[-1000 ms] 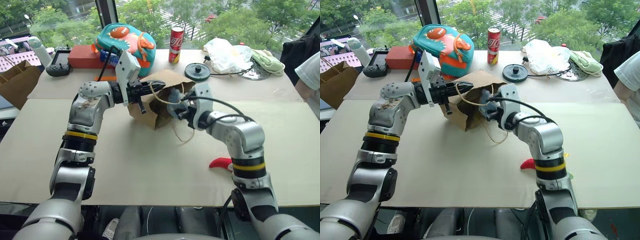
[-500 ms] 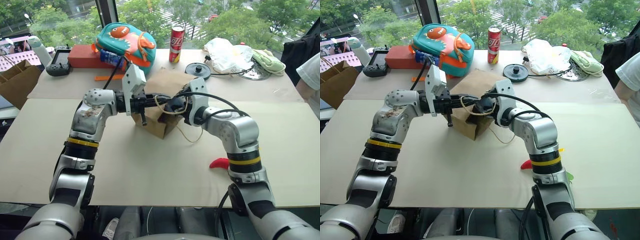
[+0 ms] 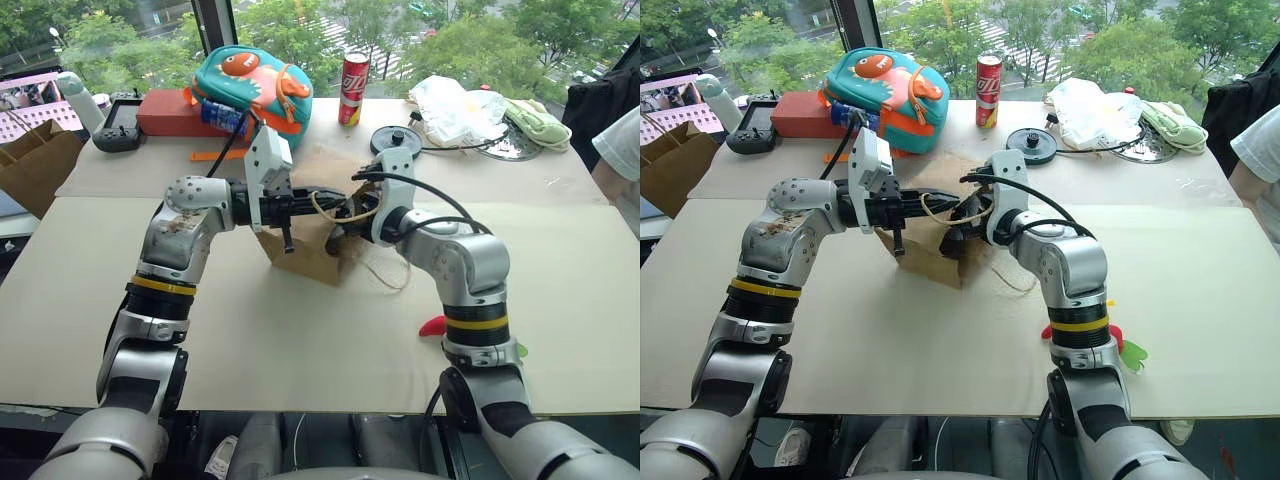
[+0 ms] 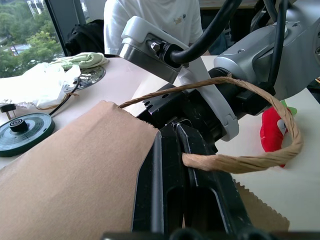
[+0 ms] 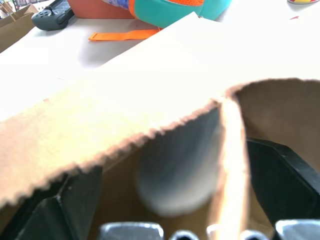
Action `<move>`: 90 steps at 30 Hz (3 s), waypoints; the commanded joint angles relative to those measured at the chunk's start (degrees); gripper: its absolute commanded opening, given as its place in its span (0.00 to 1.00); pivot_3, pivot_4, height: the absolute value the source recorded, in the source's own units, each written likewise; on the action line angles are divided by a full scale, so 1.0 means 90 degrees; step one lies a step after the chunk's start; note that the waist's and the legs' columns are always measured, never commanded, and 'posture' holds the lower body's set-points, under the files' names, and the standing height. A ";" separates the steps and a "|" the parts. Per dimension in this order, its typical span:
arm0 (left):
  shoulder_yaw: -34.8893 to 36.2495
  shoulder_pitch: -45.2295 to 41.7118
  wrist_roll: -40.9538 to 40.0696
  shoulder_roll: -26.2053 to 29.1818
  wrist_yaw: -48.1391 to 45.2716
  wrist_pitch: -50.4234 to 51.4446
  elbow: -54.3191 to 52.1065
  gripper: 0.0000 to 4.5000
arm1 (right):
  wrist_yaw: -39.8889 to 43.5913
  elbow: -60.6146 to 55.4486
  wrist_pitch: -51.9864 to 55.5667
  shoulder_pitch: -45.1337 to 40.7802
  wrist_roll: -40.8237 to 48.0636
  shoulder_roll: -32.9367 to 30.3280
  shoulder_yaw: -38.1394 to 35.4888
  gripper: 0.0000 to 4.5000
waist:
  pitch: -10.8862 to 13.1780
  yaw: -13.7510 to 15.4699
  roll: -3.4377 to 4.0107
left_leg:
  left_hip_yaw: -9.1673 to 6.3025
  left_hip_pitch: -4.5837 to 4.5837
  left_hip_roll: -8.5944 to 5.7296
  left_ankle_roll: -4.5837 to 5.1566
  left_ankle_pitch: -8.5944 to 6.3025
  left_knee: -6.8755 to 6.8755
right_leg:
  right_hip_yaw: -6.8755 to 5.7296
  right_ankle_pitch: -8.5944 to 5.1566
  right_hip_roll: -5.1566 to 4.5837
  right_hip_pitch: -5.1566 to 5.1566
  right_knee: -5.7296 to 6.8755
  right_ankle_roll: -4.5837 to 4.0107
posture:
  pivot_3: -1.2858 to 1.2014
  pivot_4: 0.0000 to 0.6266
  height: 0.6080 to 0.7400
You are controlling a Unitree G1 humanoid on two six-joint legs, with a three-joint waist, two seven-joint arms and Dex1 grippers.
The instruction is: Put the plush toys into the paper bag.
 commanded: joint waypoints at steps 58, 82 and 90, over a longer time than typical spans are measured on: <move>0.0480 -0.0213 -0.0556 0.0520 -0.0062 0.0556 0.0122 0.00 | 0.1699 -0.4027 0.1573 0.2200 0.1870 -0.3417 -0.0555 0.01 | 0.0001 0.0023 -0.0003 | 0.0001 0.0013 0.0001 0.0002 -0.0001 0.0016 | 0.0010 -0.0011 0.0007 0.0016 -0.0018 0.0016 | 0.52 0.24 0.95; 0.0347 -0.0162 -0.0555 0.0401 -0.0076 0.0564 0.0013 0.00 | 0.0645 -0.0817 0.0747 -0.1098 0.0010 -0.0647 0.1812 0.55 | -0.0001 0.0009 0.0002 | -0.0004 -0.0001 0.0001 0.0002 -0.0001 0.0008 | -0.0003 -0.0002 0.0002 0.0000 0.0000 0.0001 | 0.52 0.24 0.95; 0.0335 -0.0146 -0.0540 0.0411 -0.0087 0.0546 0.0037 0.00 | 0.0845 -0.1207 0.0991 -0.0823 0.0053 -0.0973 0.1568 0.91 | -0.0002 0.0022 0.0003 | -0.0010 -0.0002 0.0000 0.0001 -0.0001 0.0008 | -0.0009 -0.0001 0.0001 0.0001 0.0001 0.0000 | 0.52 0.24 0.95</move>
